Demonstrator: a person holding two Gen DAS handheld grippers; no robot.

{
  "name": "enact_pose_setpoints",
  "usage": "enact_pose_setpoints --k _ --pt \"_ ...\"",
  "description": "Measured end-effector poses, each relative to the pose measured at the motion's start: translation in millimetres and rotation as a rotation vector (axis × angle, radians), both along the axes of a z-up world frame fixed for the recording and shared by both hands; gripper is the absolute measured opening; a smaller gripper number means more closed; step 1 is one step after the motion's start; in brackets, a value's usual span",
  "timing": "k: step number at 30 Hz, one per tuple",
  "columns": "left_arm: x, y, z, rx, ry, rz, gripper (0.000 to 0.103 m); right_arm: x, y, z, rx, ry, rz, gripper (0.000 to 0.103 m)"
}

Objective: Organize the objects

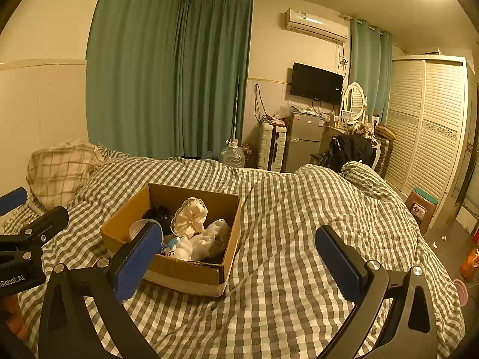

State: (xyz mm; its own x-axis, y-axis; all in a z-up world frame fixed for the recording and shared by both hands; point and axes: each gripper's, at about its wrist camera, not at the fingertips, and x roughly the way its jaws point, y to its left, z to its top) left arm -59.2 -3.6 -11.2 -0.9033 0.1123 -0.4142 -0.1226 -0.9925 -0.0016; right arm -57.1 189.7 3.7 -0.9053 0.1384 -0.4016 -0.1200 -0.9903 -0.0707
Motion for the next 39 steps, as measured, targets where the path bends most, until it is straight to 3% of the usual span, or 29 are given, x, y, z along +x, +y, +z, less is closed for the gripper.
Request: enact_pose_setpoints --k 39 --pt "1.5 0.3 -2.8 0.006 0.003 0.015 0.103 0.0 -1.7 -1.2 0.006 0.0 -0.01 0.103"
